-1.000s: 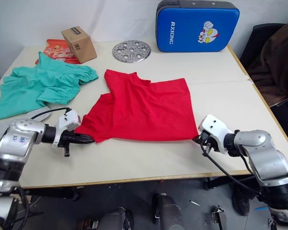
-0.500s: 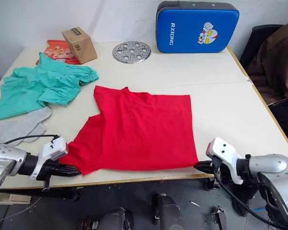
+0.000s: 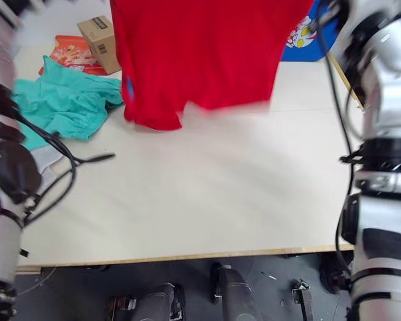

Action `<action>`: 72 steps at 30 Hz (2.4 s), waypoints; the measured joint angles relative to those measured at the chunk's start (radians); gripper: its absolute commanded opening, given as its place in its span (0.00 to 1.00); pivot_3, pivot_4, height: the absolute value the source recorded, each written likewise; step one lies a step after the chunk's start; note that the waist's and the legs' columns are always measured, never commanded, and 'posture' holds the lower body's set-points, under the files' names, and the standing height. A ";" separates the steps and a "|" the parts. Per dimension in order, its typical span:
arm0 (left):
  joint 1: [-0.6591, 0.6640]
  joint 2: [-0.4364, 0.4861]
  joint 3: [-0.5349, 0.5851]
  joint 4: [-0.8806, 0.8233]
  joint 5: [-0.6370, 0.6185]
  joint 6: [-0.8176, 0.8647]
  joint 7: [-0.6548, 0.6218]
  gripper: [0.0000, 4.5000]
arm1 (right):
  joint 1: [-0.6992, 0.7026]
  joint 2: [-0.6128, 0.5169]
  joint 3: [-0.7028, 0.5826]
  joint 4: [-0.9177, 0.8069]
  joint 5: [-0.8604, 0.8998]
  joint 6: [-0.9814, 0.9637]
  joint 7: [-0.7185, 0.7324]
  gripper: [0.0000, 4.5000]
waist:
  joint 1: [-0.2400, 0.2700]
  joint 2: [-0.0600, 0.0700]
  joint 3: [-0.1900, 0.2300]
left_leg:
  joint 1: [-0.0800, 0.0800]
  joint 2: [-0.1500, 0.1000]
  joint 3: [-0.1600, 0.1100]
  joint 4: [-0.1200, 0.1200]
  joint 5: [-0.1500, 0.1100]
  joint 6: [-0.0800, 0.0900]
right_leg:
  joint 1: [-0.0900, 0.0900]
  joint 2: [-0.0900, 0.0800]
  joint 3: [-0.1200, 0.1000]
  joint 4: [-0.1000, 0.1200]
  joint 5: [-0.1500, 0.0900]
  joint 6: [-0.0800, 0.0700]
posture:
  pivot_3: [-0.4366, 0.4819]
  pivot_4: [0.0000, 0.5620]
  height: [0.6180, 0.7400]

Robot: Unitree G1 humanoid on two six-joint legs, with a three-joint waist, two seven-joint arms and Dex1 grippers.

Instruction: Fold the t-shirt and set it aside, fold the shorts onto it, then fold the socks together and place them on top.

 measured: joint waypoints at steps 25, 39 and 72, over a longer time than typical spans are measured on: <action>1.215 0.241 -0.181 -1.028 -0.041 0.561 -0.547 0.01 | 1.150 -0.151 -0.020 -0.672 0.152 0.302 0.392 0.00 | -0.001 0.011 -0.005 | 0.035 0.016 -0.016 -0.011 -0.017 -0.013 | 0.060 0.033 0.018 -0.038 -0.008 0.007 | 0.48 0.27 1.00; 1.483 0.482 -0.186 -1.275 -0.164 0.676 -0.741 0.01 | 1.365 -0.194 -0.022 -0.707 0.172 0.229 0.545 0.00 | 0.001 0.010 -0.005 | 0.038 0.013 -0.011 -0.002 -0.028 -0.007 | 0.054 0.033 0.026 -0.023 -0.023 0.003 | 0.48 0.27 1.00; 0.684 0.121 -0.551 -0.398 0.106 0.304 -0.861 0.35 | 0.970 -0.141 0.073 -0.438 0.351 0.620 0.560 0.14 | -0.003 0.009 -0.005 | 0.038 0.012 -0.004 0.003 -0.026 -0.016 | 0.045 0.033 0.034 -0.007 -0.025 -0.002 | 0.48 0.27 1.00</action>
